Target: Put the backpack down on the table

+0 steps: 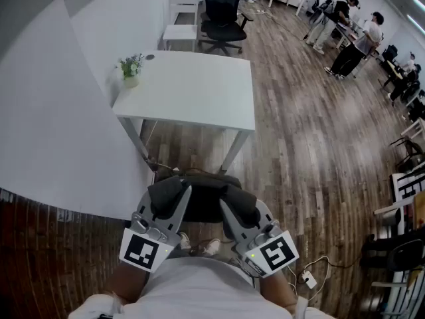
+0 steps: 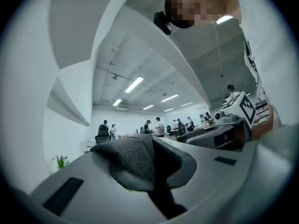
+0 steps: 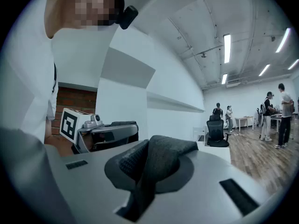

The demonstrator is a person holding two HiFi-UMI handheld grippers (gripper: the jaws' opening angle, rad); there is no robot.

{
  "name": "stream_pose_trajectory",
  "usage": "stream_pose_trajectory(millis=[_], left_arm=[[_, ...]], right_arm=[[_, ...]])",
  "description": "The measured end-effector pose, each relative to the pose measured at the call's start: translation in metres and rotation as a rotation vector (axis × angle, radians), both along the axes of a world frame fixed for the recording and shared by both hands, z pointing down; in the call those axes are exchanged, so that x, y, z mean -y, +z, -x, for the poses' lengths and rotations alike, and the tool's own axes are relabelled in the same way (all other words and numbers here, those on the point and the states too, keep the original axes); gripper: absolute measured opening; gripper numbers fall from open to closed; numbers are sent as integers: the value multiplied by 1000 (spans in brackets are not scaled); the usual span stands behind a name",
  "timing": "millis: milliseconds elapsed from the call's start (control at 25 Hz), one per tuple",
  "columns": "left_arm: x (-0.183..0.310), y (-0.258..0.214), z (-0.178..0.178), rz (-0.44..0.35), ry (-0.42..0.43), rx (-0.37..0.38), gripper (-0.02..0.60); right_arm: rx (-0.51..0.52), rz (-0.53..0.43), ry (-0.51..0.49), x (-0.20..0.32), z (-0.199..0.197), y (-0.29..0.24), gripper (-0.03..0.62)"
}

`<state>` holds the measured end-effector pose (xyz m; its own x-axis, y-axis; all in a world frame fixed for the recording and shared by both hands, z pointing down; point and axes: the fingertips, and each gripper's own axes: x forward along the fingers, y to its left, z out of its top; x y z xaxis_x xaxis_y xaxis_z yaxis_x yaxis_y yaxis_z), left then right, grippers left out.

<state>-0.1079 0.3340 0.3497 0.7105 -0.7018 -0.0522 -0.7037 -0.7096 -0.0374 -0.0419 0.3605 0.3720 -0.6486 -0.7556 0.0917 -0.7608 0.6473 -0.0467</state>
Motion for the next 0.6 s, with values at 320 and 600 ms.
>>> stream_pose_trajectory(millis=[320, 600], left_arm=[[17, -9, 1, -30, 30, -7, 35], [29, -2, 10, -48, 120, 6, 35]], right_arm=[[-18, -3, 34, 17, 2, -6, 55], [-5, 18, 126, 38, 8, 2, 55]])
